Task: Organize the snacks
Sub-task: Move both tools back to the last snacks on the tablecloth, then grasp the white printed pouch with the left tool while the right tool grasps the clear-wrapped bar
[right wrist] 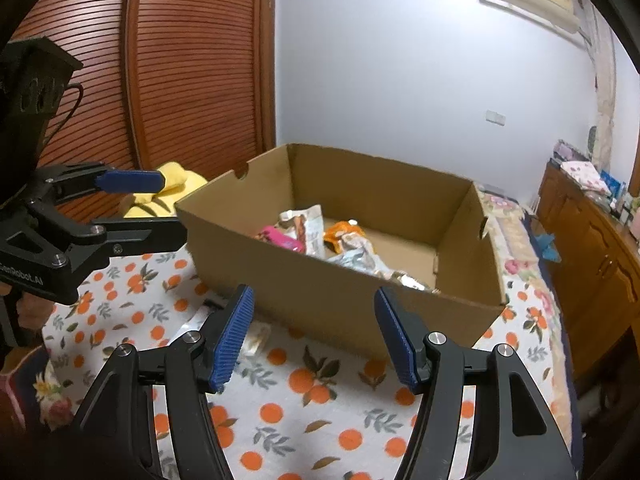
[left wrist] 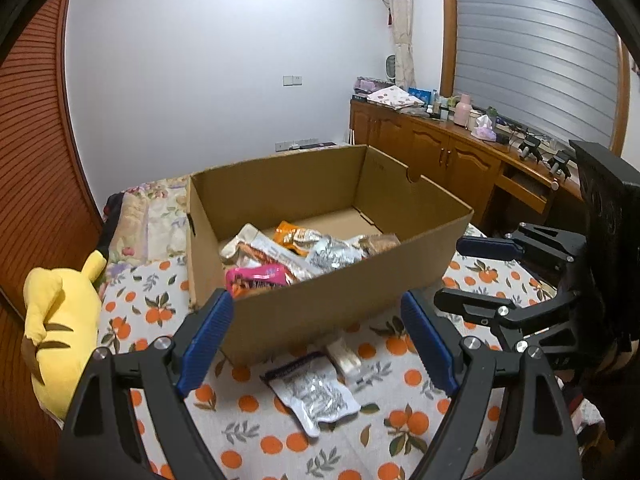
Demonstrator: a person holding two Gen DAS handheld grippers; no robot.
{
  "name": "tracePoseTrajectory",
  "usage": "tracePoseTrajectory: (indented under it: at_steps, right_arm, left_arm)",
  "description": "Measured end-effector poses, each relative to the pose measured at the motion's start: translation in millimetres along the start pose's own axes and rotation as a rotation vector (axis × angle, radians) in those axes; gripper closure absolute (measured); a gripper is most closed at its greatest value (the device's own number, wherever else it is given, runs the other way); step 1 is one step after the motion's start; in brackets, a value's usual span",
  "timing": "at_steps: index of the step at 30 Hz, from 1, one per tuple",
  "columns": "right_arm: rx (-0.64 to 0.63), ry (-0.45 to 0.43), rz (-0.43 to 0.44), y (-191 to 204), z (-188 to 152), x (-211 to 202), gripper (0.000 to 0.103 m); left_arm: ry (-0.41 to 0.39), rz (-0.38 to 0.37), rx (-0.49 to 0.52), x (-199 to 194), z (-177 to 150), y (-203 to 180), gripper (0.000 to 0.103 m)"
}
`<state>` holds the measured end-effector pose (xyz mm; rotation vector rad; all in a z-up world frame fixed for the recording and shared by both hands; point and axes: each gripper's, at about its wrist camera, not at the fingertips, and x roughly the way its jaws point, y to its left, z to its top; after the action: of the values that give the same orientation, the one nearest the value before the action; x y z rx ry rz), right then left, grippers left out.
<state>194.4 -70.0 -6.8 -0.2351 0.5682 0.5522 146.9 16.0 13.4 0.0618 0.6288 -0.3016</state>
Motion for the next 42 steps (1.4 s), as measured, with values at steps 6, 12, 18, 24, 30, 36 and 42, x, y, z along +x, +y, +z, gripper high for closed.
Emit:
tracePoseTrajectory:
  at_steps: [6, 12, 18, 24, 30, 36, 42]
  right_arm:
    - [-0.012, 0.019, 0.032, 13.3, -10.1, 1.6, 0.039]
    - [-0.019, 0.044, 0.046, 25.2, -18.9, 11.4, 0.039]
    - [-0.02, 0.085, 0.062, 31.4, -26.3, 28.3, 0.044]
    - [-0.018, 0.128, 0.082, 37.2, -31.0, 46.1, 0.049]
    - [-0.006, 0.185, 0.091, 40.1, -30.6, 74.2, 0.052]
    - [0.026, 0.234, 0.104, 38.4, -30.8, 98.1, 0.063]
    - [0.033, 0.267, 0.099, 37.9, -30.5, 110.4, 0.069]
  left_arm:
    - [0.018, 0.013, -0.029, -1.2, -25.9, 6.2, 0.017]
    - [0.053, 0.015, -0.055, 8.7, -46.7, 12.8, 0.017]
    - [0.094, 0.033, -0.095, 23.9, -67.6, 21.0, 0.017]
    - [0.111, 0.043, -0.12, 31.2, -80.1, 27.1, 0.017]
    - [0.131, 0.054, -0.138, 37.9, -86.1, 35.1, 0.017]
    - [0.144, 0.06, -0.147, 44.2, -89.0, 38.9, 0.017]
    - [0.156, 0.059, -0.158, 53.0, -91.4, 39.5, 0.017]
